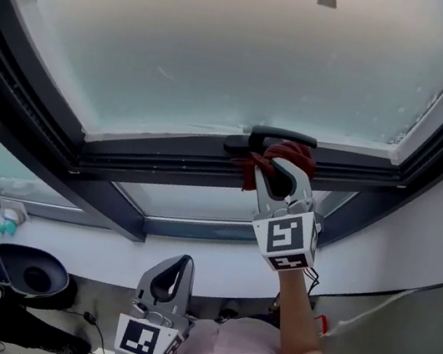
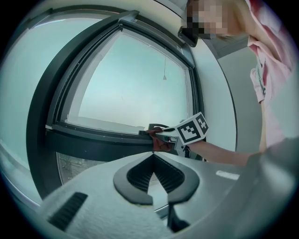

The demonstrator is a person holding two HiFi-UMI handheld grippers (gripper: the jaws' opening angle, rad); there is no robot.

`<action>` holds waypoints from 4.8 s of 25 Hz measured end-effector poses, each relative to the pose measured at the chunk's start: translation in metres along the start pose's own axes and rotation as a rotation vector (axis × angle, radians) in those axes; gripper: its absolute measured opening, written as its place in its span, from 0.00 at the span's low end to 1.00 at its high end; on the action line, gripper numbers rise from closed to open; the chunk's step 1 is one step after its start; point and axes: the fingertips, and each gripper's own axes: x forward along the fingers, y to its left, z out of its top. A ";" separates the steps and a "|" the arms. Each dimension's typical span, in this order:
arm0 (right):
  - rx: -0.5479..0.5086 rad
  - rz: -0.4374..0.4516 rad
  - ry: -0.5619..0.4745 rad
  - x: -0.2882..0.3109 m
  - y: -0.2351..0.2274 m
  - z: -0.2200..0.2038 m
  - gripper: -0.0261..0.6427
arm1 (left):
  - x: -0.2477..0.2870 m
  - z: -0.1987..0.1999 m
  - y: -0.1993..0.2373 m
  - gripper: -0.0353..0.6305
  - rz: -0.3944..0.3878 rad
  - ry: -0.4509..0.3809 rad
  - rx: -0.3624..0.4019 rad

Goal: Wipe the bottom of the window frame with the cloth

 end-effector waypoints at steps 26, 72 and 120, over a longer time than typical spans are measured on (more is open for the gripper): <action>0.093 -0.023 0.010 -0.015 -0.036 -0.021 0.14 | 0.012 -0.003 -0.019 0.05 -0.015 0.003 -0.001; 0.140 -0.106 0.025 -0.037 -0.086 -0.050 0.14 | 0.020 -0.005 -0.037 0.05 -0.010 0.006 0.006; 0.182 -0.190 0.048 -0.062 -0.139 -0.080 0.14 | 0.028 -0.007 -0.051 0.05 -0.002 -0.002 -0.005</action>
